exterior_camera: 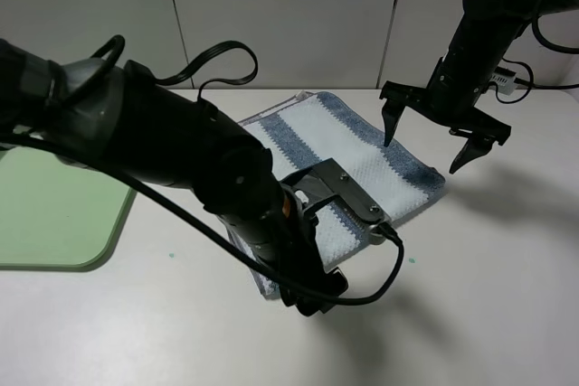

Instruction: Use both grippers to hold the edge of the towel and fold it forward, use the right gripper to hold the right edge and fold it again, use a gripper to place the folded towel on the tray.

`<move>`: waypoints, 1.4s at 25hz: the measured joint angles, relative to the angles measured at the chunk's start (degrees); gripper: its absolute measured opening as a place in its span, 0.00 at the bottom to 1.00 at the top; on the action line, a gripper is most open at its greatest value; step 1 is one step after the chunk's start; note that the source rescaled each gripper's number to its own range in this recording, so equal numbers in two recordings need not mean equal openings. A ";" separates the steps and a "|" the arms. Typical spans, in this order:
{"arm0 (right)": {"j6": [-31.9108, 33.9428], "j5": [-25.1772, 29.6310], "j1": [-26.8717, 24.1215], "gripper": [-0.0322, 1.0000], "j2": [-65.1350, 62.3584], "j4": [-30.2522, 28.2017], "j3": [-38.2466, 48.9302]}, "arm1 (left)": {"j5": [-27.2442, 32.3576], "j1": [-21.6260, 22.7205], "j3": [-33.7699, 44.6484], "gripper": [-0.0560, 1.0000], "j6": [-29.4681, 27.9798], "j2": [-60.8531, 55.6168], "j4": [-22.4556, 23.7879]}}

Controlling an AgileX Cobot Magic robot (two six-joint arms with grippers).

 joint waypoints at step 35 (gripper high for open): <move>-5.70 -10.57 -3.30 1.00 5.57 3.67 9.53 | -1.03 0.00 -1.80 0.97 -0.11 6.10 -0.29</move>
